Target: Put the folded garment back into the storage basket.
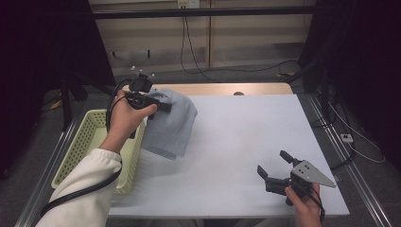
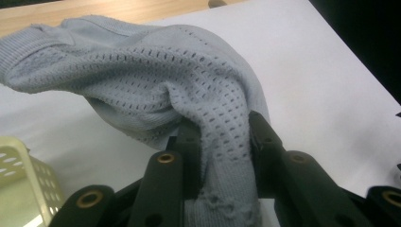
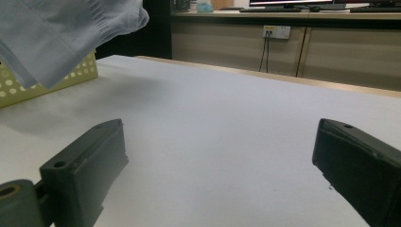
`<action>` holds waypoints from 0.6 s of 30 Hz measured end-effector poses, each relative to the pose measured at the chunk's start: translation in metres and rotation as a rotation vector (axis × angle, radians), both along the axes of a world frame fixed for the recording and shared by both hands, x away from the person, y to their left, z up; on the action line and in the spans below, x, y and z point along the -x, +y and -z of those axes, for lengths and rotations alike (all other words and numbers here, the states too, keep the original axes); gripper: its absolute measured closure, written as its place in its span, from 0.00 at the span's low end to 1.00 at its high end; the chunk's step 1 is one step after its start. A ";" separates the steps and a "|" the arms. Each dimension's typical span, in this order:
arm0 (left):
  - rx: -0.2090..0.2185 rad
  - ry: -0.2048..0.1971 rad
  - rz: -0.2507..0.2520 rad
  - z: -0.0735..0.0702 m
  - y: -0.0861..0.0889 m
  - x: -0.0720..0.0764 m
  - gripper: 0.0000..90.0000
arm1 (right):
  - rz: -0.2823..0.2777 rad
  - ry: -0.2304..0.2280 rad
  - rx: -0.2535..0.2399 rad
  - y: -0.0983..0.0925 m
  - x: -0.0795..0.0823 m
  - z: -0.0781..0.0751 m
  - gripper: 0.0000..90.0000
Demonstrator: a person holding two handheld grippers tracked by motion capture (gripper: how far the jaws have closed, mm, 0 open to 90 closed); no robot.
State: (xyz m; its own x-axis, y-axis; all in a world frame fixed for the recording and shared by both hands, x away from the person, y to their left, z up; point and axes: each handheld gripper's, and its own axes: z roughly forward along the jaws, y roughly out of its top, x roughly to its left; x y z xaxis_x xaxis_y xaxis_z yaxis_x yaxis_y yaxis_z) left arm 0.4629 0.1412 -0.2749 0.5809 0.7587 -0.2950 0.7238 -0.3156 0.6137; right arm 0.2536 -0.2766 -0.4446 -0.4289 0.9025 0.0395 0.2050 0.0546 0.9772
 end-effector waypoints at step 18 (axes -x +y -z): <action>-0.015 -0.010 -0.037 -0.018 0.028 -0.007 0.80 | 0.003 -0.001 -0.004 0.000 0.000 0.000 0.04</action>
State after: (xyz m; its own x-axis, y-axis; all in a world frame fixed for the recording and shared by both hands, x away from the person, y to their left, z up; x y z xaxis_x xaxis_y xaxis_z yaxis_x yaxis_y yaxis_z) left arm 0.4695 0.1694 -0.2564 0.5552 0.7839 -0.2779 0.7290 -0.2978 0.6163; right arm 0.2536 -0.2765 -0.4444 -0.4264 0.9036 0.0425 0.2040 0.0503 0.9777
